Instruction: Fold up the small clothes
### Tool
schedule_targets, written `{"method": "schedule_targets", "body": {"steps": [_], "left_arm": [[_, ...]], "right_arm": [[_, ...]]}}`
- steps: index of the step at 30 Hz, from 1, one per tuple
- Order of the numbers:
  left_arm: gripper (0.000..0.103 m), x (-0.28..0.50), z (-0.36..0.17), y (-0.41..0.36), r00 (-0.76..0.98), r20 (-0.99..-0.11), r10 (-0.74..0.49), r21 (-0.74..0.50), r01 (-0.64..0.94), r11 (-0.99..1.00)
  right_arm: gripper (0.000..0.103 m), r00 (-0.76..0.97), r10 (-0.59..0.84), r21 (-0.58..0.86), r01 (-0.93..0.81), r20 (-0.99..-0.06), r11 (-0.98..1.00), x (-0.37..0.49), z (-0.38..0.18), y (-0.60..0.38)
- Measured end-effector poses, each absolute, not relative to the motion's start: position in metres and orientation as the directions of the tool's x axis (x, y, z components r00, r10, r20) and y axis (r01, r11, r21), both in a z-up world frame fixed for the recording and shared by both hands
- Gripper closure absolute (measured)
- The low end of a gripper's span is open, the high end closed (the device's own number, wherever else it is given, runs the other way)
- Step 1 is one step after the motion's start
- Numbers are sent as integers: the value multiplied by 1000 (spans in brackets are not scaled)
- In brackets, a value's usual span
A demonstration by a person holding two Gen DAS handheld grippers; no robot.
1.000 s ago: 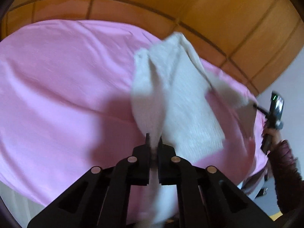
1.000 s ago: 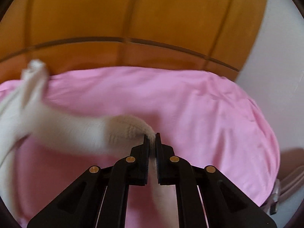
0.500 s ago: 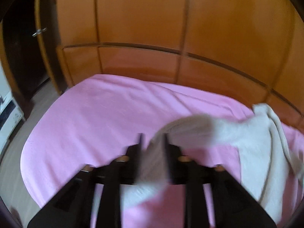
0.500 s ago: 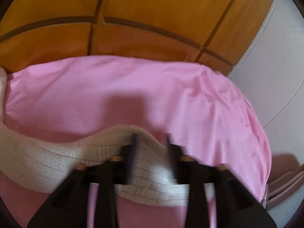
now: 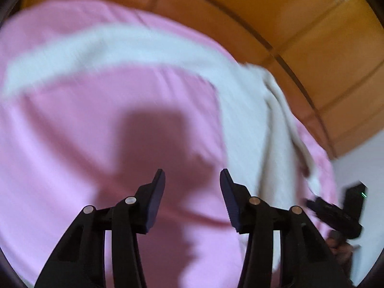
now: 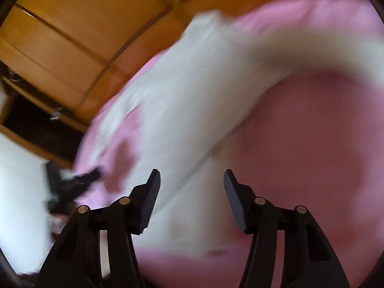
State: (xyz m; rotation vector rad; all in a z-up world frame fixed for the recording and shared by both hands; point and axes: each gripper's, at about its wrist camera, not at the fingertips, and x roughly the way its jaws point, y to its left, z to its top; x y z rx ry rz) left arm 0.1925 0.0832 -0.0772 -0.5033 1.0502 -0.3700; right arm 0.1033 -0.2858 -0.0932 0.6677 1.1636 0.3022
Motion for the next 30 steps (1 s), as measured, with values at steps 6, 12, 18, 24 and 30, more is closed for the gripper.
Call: {"method": "schedule_targets", "body": {"steps": [6, 12, 18, 24, 30], "left_arm": [[57, 171, -106, 36, 363, -669, -649, -675, 69, 734], [57, 163, -111, 8, 340, -647, -682, -712, 48, 700], [87, 157, -111, -12, 302, -625, -720, -739, 69, 670], [98, 144, -78, -13, 343, -618, -707, -704, 159, 692], [99, 121, -17, 36, 401, -595, -697, -669, 233, 706]], "right_arm": [[59, 341, 624, 695, 143, -703, 705, 112, -124, -225], [97, 406, 583, 671, 111, -704, 733, 113, -103, -230], [97, 559, 438, 576, 89, -704, 812, 99, -42, -288], [98, 606, 280, 474, 185, -745, 861, 87, -20, -350], [98, 633, 276, 483, 177, -723, 858, 46, 6, -369]]}}
